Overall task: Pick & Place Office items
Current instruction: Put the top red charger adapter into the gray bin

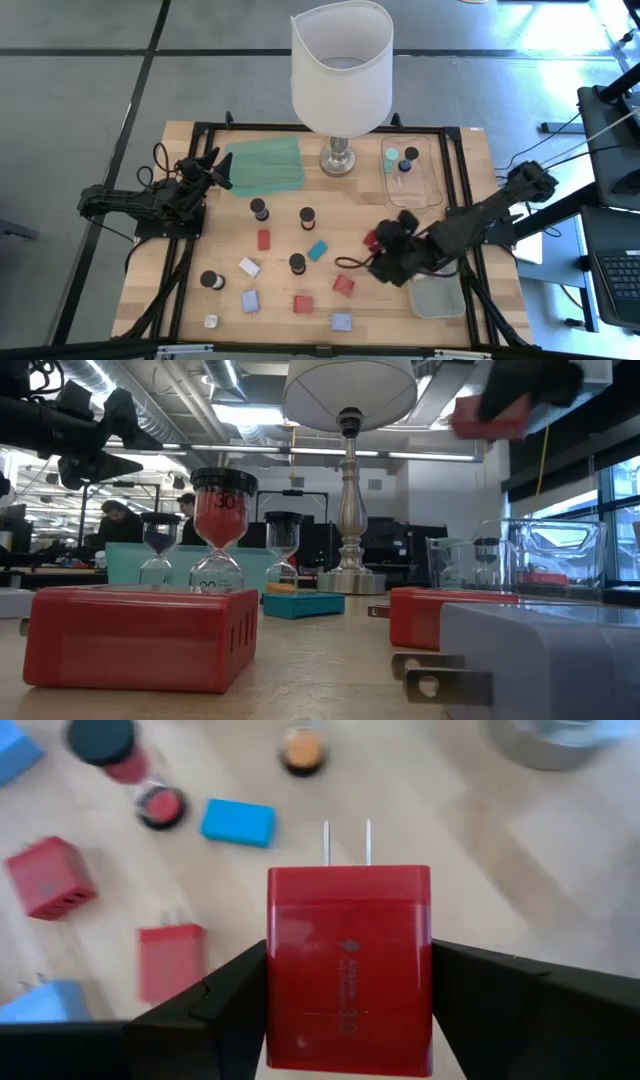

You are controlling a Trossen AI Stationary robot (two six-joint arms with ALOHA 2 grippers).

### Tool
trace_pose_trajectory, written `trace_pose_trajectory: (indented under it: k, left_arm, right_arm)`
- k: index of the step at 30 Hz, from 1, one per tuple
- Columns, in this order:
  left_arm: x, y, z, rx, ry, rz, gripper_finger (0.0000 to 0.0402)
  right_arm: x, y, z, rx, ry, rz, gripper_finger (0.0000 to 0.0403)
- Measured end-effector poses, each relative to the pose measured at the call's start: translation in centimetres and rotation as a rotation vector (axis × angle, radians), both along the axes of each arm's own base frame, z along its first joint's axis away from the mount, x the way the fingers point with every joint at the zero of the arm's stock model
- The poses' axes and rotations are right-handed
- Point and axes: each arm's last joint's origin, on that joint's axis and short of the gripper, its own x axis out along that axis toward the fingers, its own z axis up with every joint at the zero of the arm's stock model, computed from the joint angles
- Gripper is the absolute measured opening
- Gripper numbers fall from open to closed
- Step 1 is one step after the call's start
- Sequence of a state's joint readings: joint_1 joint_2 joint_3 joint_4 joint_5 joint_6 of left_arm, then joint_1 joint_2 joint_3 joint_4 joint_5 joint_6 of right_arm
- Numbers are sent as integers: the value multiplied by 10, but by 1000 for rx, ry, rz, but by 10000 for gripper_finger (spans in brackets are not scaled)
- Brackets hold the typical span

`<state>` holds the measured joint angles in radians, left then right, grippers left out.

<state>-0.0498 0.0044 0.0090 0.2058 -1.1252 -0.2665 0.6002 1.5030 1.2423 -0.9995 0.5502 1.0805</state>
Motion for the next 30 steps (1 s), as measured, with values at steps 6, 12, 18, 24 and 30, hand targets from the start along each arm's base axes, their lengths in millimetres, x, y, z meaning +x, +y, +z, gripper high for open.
trace_pose_trajectory:
  k: [6,12,18,24,30]
  left_arm:
    - [0,0,0,0,0,0,290]
    - [0,0,0,0,0,0,290]
    - [0,0,0,0,0,0,290]
    - [0,0,0,0,0,0,290]
    - [0,0,0,0,0,0,290]
  right_arm:
    - [-46,-1,10,-15,-11,-117,240]
    - [-87,0,-7,75,-66,-238,232]
    - [-117,2,-20,238,23,-321,239]
    - [-133,9,-27,292,92,-315,240]
    - [-140,20,-33,381,95,-291,237]
